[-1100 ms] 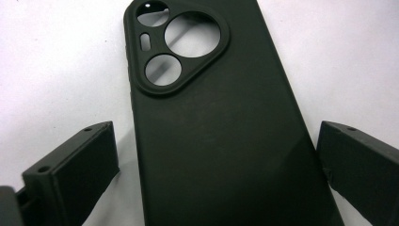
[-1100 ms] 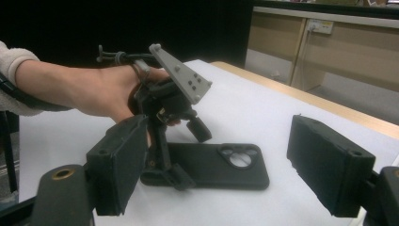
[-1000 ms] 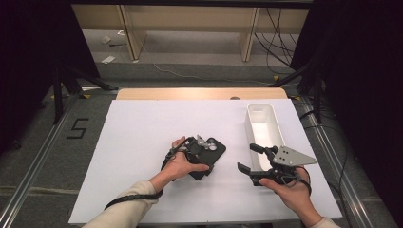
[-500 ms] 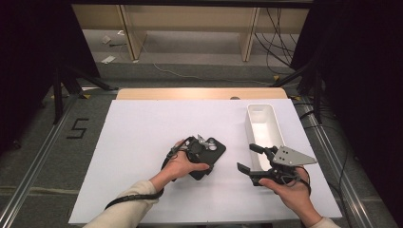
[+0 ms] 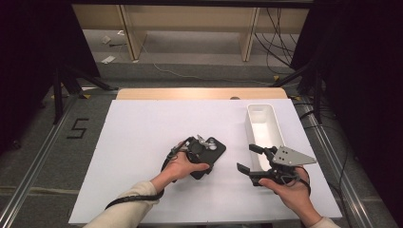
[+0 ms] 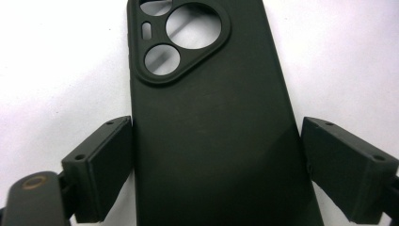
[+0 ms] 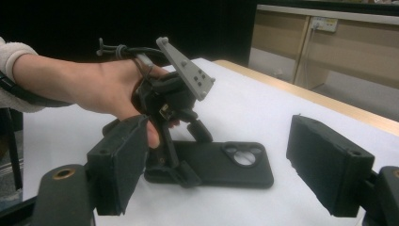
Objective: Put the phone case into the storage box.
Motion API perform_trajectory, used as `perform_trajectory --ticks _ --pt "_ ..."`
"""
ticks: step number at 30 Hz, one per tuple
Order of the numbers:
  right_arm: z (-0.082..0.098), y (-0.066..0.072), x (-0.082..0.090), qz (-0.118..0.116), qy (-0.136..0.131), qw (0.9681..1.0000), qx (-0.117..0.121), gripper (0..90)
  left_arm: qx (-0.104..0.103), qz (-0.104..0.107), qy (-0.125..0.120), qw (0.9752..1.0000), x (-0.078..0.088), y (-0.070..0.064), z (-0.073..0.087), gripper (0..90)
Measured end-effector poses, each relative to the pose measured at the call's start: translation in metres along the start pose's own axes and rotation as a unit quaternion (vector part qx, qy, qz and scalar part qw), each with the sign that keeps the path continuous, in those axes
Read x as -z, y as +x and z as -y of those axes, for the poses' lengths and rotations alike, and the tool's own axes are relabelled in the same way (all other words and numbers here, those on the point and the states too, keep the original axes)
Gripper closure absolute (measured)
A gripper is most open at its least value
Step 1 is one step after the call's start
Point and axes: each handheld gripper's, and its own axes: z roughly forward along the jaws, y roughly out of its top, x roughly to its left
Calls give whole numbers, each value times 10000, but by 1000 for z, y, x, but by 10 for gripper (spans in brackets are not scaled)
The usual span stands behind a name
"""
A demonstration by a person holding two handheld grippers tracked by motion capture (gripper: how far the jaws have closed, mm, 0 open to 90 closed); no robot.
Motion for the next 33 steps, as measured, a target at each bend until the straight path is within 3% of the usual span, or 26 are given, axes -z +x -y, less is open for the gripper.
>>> perform_trajectory --ticks 13,24,33 --pt "0 -1 0 -3 -16 10000 -12 229 228 60 -63 9997 3 2 1 149" --pt "1 -1 0 27 -8 10000 -11 229 269 106 -115 9995 5 4 2 158" --pt "1 -2 0 136 -1 9999 -64 214 326 89 -294 9990 13 6 1 162"
